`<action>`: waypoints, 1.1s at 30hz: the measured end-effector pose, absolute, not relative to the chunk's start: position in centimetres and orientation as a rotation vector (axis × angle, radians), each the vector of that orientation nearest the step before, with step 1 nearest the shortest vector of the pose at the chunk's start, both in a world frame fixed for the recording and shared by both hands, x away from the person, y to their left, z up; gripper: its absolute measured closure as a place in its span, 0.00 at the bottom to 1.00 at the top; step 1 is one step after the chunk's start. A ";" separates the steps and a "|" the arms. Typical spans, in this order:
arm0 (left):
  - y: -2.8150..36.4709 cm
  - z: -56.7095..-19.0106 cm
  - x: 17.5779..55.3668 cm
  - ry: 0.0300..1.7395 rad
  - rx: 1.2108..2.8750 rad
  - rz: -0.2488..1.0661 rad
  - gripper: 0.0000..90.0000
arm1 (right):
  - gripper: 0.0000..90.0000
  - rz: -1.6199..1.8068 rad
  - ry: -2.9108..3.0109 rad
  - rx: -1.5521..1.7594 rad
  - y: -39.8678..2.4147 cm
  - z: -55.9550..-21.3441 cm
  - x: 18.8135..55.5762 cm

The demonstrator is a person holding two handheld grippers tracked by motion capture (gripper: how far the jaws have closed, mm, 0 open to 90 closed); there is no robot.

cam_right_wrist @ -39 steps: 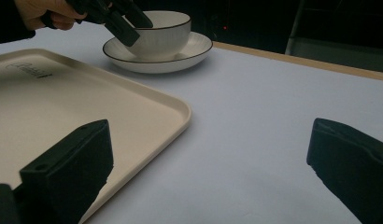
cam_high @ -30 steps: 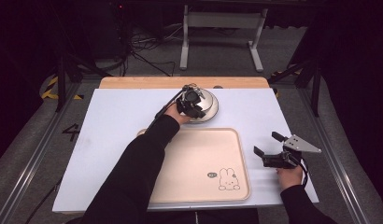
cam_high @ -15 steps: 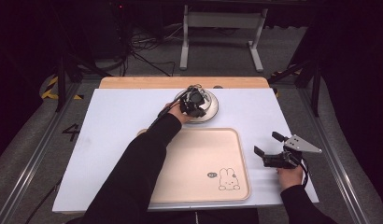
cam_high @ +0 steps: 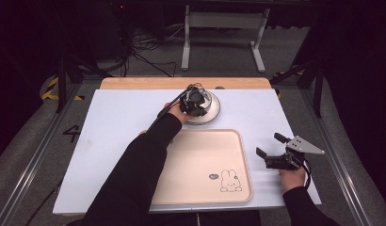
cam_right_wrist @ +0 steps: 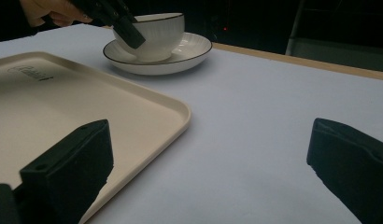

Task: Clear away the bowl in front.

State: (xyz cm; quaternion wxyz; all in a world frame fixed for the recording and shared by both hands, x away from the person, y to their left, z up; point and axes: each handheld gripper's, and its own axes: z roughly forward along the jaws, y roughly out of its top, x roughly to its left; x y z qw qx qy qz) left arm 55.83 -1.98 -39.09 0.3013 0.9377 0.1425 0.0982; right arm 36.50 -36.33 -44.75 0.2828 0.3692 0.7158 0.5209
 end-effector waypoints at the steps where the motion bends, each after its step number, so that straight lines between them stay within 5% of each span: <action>1: -2.0 -39.1 55.8 0.378 2.488 0.260 0.92 | 0.01 1.395 1.917 0.988 -36.3 -44.7 36.5; 33: 1.0 -34.2 51.1 0.272 2.385 0.185 0.92 | 0.01 1.391 1.926 0.981 -36.3 -44.8 36.5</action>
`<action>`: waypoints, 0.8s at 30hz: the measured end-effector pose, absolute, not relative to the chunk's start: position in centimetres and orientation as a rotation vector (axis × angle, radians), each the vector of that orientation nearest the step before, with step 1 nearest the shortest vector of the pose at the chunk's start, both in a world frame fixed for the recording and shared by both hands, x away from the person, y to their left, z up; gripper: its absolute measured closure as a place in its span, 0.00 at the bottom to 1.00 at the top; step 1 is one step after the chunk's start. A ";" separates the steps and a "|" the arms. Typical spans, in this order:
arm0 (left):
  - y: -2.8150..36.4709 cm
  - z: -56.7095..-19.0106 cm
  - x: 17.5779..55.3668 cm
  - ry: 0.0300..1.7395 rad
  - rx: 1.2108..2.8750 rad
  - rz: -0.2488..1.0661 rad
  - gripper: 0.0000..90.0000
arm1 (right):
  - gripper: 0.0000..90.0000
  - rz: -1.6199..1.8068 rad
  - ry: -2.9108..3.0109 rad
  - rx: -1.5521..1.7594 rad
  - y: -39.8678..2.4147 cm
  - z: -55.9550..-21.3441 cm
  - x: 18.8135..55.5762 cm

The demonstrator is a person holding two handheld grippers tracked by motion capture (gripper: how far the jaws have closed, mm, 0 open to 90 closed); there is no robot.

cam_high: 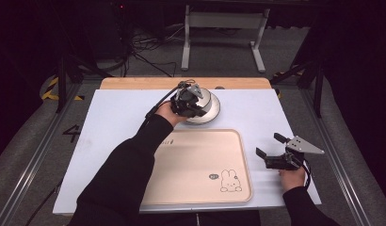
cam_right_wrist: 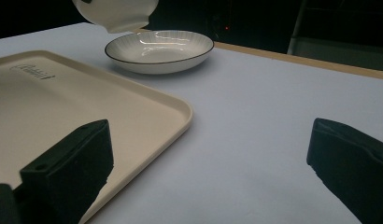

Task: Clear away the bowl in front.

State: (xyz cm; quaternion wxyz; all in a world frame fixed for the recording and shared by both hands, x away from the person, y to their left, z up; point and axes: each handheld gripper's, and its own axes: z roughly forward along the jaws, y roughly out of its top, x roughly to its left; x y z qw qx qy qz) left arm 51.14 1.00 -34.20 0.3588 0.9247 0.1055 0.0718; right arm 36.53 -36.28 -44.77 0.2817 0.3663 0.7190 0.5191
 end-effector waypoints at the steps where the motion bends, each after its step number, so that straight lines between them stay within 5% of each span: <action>1: 1.1 -34.1 50.9 0.278 2.373 0.183 0.92 | 0.01 1.389 1.927 0.979 -36.3 -44.8 36.5; 24: 2.9 -32.0 45.6 0.132 2.383 0.165 0.92 | 0.01 1.383 1.932 0.978 -36.2 -44.8 36.5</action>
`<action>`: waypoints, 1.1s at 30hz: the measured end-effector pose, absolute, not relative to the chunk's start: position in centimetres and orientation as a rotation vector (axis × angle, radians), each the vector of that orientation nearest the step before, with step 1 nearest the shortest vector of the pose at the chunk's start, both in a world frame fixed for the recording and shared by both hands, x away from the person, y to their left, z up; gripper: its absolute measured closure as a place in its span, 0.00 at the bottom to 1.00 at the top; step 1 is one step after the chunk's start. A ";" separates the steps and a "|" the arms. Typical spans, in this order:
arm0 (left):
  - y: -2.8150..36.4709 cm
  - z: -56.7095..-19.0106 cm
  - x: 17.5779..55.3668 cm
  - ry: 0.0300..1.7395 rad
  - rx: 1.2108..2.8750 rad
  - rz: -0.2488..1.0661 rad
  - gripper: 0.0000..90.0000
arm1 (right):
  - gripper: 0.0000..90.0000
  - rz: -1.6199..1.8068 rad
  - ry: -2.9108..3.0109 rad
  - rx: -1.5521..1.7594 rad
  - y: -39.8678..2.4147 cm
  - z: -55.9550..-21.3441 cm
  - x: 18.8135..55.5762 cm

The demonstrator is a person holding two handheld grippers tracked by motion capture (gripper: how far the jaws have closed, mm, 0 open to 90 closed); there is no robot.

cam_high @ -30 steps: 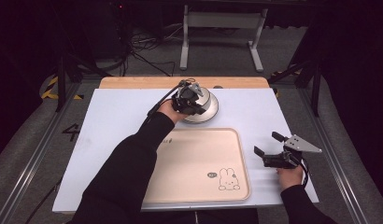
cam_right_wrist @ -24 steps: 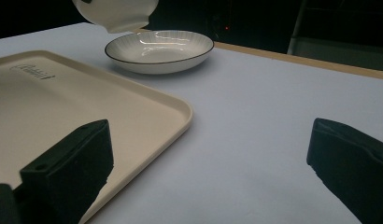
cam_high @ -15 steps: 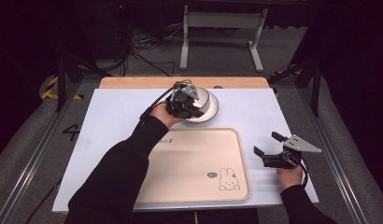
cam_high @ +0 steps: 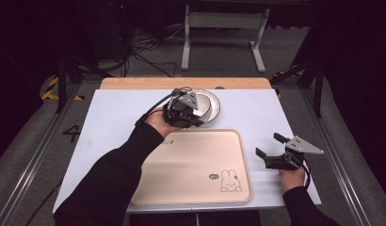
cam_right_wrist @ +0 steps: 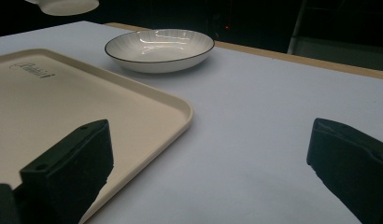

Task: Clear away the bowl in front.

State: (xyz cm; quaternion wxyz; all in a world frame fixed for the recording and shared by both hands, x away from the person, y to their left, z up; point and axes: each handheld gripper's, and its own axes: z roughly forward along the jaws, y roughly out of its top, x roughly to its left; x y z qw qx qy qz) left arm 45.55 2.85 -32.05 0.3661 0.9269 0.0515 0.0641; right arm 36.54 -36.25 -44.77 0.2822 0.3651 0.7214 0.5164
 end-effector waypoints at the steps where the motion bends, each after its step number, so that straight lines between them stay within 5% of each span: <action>1: 3.1 -31.9 45.0 0.113 2.377 0.165 0.92 | 0.01 1.383 1.931 0.977 -36.2 -44.8 36.5; 33: 4.1 -32.2 39.2 -0.017 2.398 0.118 0.92 | 0.01 1.373 1.938 0.975 -36.1 -44.8 36.6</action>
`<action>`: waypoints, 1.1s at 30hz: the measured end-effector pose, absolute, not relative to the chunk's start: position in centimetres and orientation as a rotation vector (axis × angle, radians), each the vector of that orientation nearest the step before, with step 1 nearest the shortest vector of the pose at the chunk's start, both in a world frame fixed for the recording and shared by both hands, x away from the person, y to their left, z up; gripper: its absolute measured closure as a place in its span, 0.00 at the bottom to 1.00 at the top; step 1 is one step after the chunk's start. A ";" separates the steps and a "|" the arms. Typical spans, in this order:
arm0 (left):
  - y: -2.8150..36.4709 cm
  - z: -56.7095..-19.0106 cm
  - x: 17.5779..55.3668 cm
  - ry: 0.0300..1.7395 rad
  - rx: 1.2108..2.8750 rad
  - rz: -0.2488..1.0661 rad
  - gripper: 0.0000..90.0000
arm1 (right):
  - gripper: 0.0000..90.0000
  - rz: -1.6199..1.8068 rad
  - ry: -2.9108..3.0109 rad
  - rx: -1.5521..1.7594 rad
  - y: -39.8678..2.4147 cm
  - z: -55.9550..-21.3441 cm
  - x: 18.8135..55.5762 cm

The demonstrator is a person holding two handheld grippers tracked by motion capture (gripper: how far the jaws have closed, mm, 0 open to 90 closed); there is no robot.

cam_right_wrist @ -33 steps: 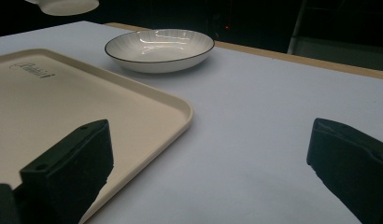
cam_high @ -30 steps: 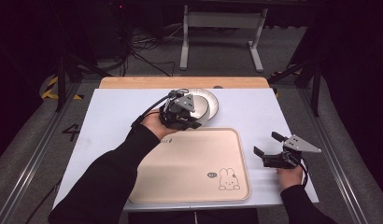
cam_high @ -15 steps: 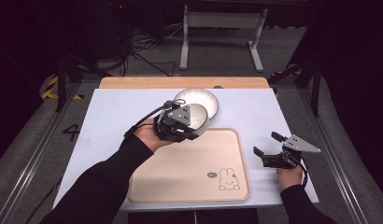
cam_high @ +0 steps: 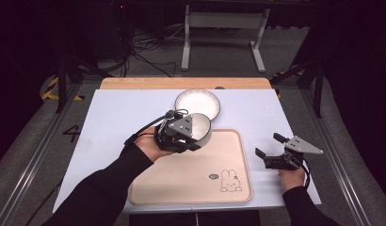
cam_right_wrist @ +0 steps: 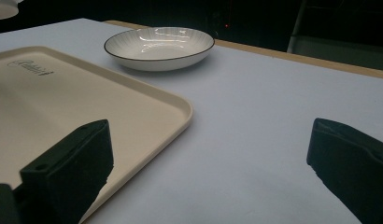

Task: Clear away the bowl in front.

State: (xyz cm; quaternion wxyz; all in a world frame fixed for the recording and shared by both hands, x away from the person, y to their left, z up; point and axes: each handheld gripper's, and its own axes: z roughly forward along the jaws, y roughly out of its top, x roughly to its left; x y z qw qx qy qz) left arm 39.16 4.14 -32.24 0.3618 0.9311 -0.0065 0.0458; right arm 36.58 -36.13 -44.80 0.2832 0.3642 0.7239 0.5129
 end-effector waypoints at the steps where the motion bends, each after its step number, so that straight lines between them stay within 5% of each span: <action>1: 4.1 -32.4 39.1 -0.018 2.405 0.113 0.92 | 0.01 1.372 1.939 0.974 -36.1 -44.8 36.6; 33: 2.7 -35.5 39.4 -0.103 2.559 -0.056 0.92 | 0.01 1.375 1.936 0.979 -36.2 -44.8 36.6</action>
